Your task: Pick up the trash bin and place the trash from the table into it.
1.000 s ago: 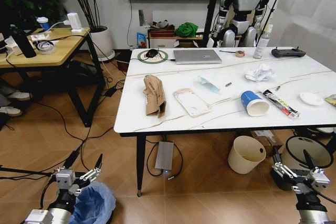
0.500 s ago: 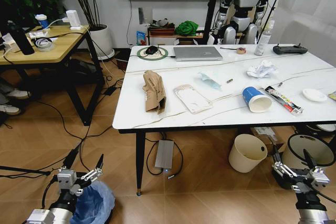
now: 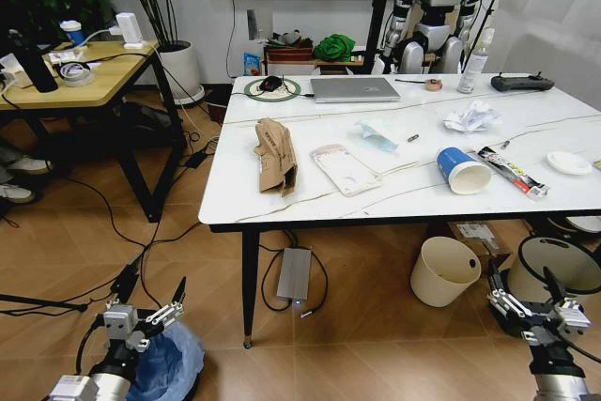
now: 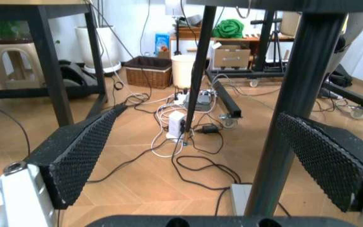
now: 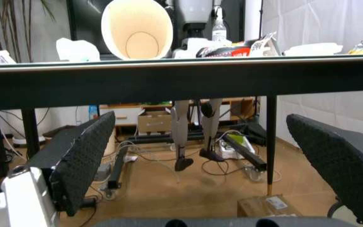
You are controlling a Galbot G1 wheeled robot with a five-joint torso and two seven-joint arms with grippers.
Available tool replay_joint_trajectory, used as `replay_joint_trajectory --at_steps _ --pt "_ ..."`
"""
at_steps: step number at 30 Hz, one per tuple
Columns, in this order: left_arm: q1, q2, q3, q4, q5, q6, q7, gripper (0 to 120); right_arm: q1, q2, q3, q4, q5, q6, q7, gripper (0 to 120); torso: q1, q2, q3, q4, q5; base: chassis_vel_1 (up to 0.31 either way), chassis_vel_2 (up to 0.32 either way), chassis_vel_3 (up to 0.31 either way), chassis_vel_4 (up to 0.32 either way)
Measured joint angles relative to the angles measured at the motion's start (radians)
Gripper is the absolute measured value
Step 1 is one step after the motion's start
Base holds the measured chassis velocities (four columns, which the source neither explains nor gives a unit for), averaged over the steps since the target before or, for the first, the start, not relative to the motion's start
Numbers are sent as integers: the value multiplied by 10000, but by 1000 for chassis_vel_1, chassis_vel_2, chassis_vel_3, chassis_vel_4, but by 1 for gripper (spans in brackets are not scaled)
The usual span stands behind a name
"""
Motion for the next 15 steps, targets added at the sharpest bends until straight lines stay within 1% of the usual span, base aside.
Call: replay_joint_trajectory --at_steps 15 --pt "16 -14 0 11 -29 -9 42 100 -19 -4 17 14 11 21 0 100 -244 -605 -362 0 0 0 0 0 0"
